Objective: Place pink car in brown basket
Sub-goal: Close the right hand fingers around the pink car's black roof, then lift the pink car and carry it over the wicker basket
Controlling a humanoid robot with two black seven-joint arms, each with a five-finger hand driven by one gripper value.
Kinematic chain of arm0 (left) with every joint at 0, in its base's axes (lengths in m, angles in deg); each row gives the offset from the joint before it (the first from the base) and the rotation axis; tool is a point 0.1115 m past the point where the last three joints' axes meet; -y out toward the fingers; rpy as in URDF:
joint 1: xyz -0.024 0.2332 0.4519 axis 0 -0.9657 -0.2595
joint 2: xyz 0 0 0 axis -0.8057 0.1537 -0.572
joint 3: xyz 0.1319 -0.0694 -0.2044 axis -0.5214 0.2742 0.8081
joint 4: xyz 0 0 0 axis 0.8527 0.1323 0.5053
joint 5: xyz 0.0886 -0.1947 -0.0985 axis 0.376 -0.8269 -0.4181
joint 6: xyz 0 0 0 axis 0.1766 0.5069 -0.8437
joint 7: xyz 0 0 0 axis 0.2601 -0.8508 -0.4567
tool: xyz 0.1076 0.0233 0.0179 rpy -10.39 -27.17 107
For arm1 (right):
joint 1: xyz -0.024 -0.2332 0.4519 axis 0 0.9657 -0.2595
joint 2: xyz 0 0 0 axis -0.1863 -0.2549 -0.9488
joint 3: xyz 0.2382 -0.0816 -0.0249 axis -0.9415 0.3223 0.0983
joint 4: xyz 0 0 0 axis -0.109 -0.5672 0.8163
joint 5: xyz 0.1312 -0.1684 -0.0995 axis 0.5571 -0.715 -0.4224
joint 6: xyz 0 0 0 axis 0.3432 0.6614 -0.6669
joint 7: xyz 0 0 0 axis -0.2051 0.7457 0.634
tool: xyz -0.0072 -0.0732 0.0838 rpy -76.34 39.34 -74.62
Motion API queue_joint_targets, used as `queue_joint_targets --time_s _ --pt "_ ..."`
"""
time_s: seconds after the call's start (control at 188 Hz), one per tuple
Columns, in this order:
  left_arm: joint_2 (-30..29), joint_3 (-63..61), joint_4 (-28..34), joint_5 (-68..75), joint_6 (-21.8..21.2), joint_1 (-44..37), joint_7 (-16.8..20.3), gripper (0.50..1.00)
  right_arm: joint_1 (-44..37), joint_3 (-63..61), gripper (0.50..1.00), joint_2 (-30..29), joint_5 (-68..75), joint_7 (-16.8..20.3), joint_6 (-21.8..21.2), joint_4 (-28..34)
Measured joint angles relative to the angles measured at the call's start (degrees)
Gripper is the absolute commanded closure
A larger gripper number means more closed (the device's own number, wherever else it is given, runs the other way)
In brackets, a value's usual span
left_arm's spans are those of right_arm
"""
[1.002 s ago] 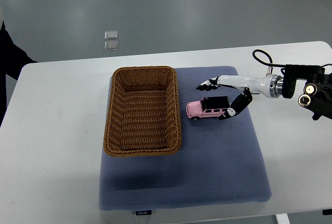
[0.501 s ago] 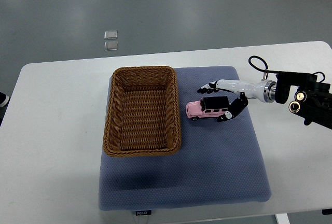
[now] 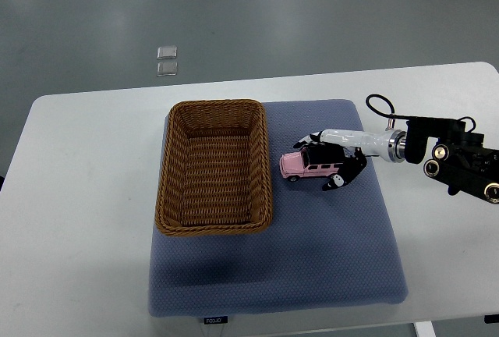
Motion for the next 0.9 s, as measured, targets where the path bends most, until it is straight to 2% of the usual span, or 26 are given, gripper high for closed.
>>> queue_joint_targets --time_s 0.027,0.096,0.224,0.581,0.901 --pt "0.0 0.0 0.0 0.0 0.0 0.0 0.0 0.500 0.0 0.0 0.760 -0.2 -0.1 0.0 0.1 -0.2" --pt "0.0 0.0 0.0 0.0 0.0 0.0 0.0 0.500 0.1 0.0 0.885 -0.5 -0.6 0.0 0.5 -0.8" --pt "0.0 0.0 0.0 0.0 0.0 0.0 0.0 0.500 0.2 0.3 1.000 -0.6 -2.3 0.0 1.0 -1.4" --pt "0.0 0.0 0.0 0.0 0.0 0.0 0.0 0.500 -2.8 0.0 1.000 2.0 -2.2 -0.1 1.5 -1.2" --pt "0.0 -0.1 -0.1 0.0 0.0 0.0 0.0 0.500 -8.3 -0.3 1.000 6.9 -0.9 -0.2 0.5 3.1"
